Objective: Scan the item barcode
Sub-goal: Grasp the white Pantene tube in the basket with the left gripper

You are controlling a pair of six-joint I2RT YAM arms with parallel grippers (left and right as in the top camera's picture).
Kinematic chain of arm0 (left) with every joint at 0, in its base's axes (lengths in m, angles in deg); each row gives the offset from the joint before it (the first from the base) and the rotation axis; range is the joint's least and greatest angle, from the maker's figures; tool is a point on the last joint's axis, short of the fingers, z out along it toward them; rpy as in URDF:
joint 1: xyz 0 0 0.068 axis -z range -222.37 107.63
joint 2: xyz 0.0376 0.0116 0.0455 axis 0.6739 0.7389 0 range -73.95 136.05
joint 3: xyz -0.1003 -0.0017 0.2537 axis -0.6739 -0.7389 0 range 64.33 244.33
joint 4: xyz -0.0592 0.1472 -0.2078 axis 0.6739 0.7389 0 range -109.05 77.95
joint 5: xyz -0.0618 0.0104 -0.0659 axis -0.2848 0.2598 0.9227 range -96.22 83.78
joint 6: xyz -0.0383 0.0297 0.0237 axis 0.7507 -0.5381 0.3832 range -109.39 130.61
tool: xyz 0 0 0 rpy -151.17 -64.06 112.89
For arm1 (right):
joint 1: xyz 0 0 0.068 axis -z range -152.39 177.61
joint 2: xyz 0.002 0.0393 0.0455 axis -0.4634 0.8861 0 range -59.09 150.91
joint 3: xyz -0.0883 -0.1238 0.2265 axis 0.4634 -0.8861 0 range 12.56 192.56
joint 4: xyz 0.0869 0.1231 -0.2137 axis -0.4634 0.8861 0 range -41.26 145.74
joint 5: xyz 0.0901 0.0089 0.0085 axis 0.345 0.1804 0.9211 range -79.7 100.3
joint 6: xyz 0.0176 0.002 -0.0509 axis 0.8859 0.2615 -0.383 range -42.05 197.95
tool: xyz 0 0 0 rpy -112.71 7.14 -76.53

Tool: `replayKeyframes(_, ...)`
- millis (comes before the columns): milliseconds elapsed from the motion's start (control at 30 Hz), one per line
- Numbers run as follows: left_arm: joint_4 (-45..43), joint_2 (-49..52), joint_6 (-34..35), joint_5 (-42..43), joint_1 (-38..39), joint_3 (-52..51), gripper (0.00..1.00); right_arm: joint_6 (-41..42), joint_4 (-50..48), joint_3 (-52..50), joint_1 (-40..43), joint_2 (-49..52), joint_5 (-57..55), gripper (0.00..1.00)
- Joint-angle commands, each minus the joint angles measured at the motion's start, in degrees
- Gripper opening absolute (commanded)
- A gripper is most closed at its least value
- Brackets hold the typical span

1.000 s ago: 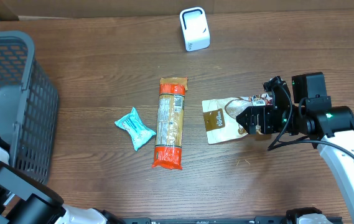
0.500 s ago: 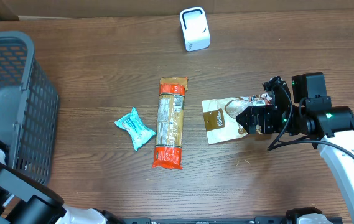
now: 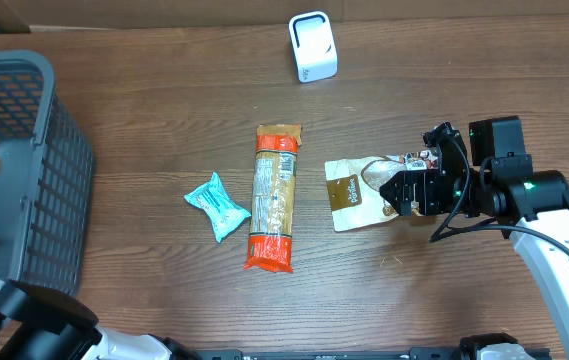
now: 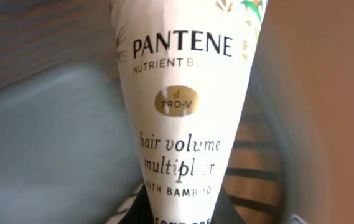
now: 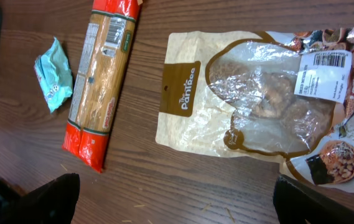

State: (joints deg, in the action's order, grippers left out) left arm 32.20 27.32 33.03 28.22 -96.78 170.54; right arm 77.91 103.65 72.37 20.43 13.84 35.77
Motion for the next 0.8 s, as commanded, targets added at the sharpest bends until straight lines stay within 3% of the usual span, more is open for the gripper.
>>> replayKeyframes(0, -0.48, -1.88, 0.07, 29.29, 0.31, 13.55, 0.05, -0.44, -0.31, 0.13, -0.22, -0.02, 0.04, 1.0)
replayKeyframes(133, -0.48, -3.39, -0.74, 38.03, 1.53, 23.89, 0.04, -0.42, -0.33, 0.13, -0.22, -0.02, 0.07, 1.0)
replayKeyframes(233, -0.48, -6.19, -5.79, 42.88, 5.05, 28.0, 0.04, -0.42, -0.39, 0.13, -0.22, -0.02, 0.04, 1.0)
replayKeyframes(300, -0.35, -8.72, -11.37, 45.7, 9.25, 28.3, 0.04, -0.42, -0.42, 0.13, -0.22, -0.02, 0.04, 1.0)
replayKeyframes(433, 5.62, -12.33, -30.21, 47.04, 22.29, 28.3, 0.04, -0.42, -0.33, 0.13, -0.22, -0.02, 0.04, 1.0)
replayKeyframes(533, 12.0, -12.5, -38.12, 40.22, 31.1, 28.22, 0.04, -0.42, -0.11, 0.13, -0.22, -0.02, 0.04, 1.0)
replayKeyframes(767, 29.2, -7.74, -35.5, 4.17, 53.27, 26.91, 0.04, -0.42, 0.31, 0.13, -0.22, -0.02, 0.04, 1.0)
